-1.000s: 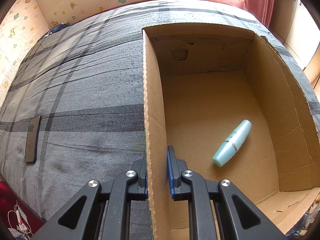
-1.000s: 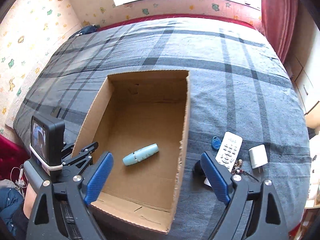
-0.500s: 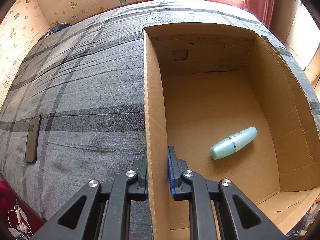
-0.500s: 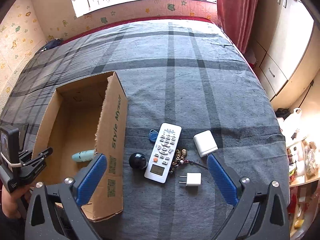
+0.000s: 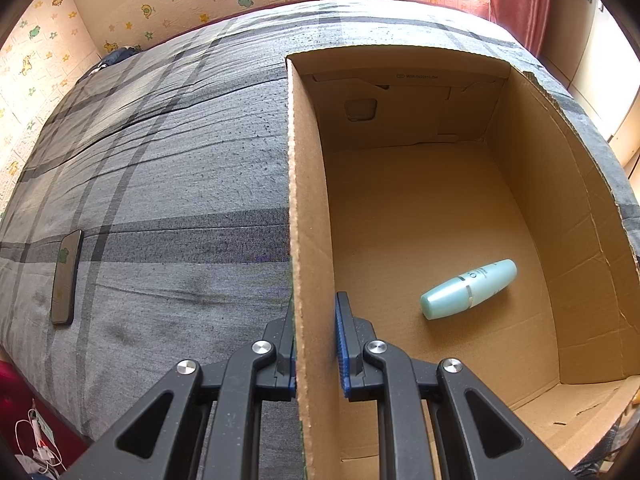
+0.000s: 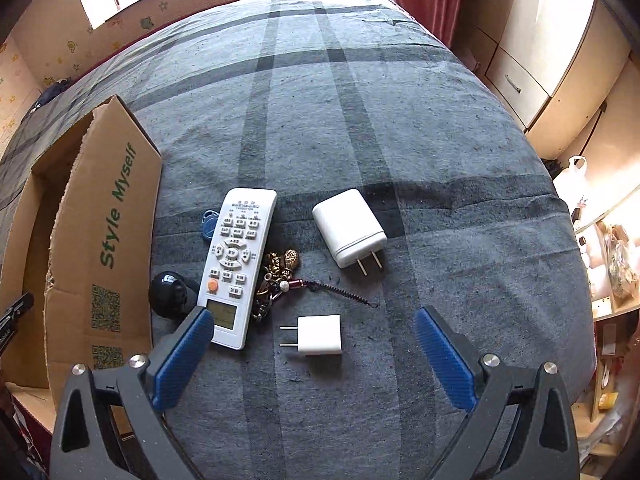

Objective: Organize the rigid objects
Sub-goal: 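Move the right tool back and grasp the small white plug charger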

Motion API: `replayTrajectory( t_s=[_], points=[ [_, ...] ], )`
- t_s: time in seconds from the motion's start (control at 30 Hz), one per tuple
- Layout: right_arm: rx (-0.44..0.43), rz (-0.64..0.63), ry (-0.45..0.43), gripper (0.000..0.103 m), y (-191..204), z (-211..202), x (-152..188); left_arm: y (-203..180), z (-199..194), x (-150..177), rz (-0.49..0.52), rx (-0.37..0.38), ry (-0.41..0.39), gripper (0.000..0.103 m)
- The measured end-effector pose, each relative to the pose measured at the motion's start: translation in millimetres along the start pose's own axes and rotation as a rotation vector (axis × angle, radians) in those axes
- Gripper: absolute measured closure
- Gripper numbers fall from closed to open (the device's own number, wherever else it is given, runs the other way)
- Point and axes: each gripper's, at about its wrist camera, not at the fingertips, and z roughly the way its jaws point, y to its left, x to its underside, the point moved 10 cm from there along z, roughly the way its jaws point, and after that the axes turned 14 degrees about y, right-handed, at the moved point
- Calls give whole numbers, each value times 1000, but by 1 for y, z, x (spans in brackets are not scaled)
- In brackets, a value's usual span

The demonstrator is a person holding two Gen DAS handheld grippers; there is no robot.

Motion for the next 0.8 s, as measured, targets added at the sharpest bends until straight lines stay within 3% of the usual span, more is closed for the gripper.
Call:
replayTrajectory(
  t_s=[0.2, 0.37, 0.5, 0.57, 0.8],
  points=[
    [5, 10, 47, 5, -8, 23, 6, 0, 0, 0, -2, 3, -2, 87],
    [-16, 5, 93, 30, -7, 33, 11, -1, -1, 0, -2, 4, -3, 88],
    [-43, -6, 115, 42, -3, 39, 16, 0, -1, 0, -3, 7, -2, 88],
    [-54, -6, 124, 72, -2, 42, 17, 0, -1, 0, -1, 5, -2, 88],
    [-39, -19, 96, 73, 0, 33, 17, 0, -1, 0, -2, 6, -2, 88]
  ],
)
